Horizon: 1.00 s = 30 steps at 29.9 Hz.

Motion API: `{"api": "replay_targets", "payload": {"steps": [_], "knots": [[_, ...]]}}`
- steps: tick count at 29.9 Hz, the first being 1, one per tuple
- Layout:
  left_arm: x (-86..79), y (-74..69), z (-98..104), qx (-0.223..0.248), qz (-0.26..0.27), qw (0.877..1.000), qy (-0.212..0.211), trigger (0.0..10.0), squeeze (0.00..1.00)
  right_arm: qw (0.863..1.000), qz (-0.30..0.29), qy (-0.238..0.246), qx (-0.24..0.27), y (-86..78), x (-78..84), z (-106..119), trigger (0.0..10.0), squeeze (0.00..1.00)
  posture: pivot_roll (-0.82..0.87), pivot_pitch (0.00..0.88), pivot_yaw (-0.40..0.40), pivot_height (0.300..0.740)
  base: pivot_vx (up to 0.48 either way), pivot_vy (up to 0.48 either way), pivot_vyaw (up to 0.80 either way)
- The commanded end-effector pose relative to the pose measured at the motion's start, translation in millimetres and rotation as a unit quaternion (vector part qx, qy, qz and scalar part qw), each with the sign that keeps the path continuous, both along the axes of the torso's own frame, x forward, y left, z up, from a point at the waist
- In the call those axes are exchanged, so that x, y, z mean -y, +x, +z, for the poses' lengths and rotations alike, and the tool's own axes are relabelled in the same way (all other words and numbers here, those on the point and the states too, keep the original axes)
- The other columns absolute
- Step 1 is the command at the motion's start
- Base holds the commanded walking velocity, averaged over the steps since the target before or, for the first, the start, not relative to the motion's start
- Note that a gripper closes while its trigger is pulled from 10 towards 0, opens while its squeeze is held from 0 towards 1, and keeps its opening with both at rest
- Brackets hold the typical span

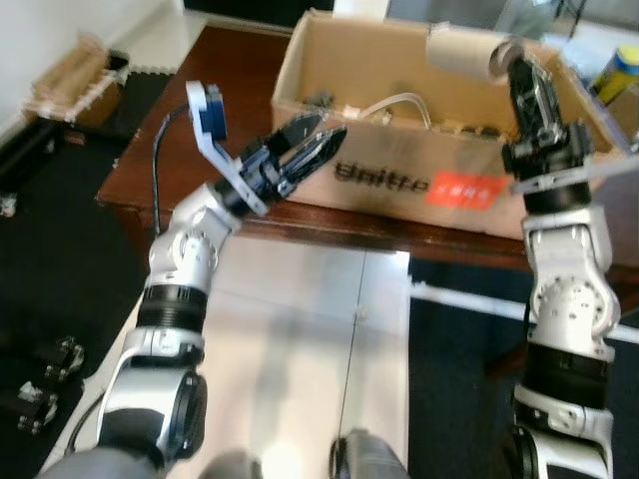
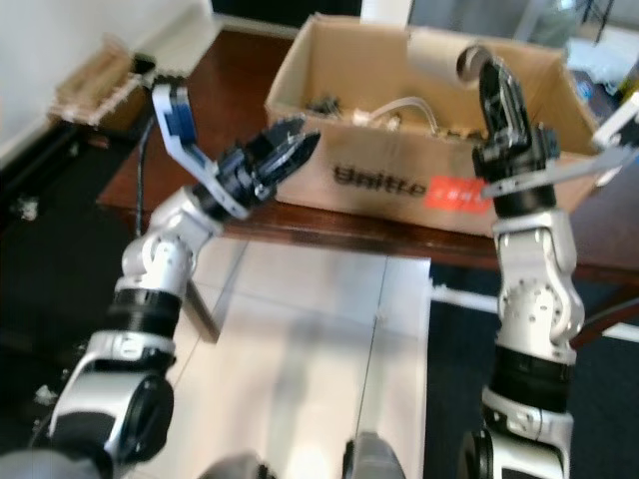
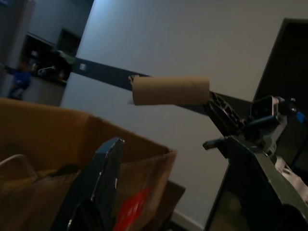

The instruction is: Picking trash to rubbish bin

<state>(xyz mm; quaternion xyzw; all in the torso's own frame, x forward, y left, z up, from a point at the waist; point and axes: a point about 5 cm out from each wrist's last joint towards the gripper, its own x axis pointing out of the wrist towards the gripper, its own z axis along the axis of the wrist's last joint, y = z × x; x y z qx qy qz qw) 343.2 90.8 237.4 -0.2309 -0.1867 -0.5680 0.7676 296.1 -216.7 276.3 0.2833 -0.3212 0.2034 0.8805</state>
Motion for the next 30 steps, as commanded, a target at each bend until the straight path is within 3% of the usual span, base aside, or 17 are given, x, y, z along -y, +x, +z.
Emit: {"api": "replay_targets", "payload": {"steps": [1,19,30], "knots": [[5.1,-2.8,5,0.014,-0.011,1.0,0.004,10.0,0.0,1.0,-0.009,-0.003,0.003,-1.2,3.2,1,10.0,0.0,0.09,0.053,-0.05,0.74,0.337,0.0,0.0],[2.3,-2.9,16,0.044,0.01,0.999,0.016,10.0,0.0,0.999,-0.024,-0.027,-0.012,2.1,3.7,-2,10.0,0.0,0.09,0.058,-0.052,0.74,0.335,0.0,0.0],[7.2,-2.2,14,0.06,0.034,0.997,0.046,10.0,0.0,0.992,-0.052,-0.102,-0.052,8.3,-4.1,-8,10.0,0.0,0.09,0.064,-0.049,0.74,0.0,0.0,0.0]]}}
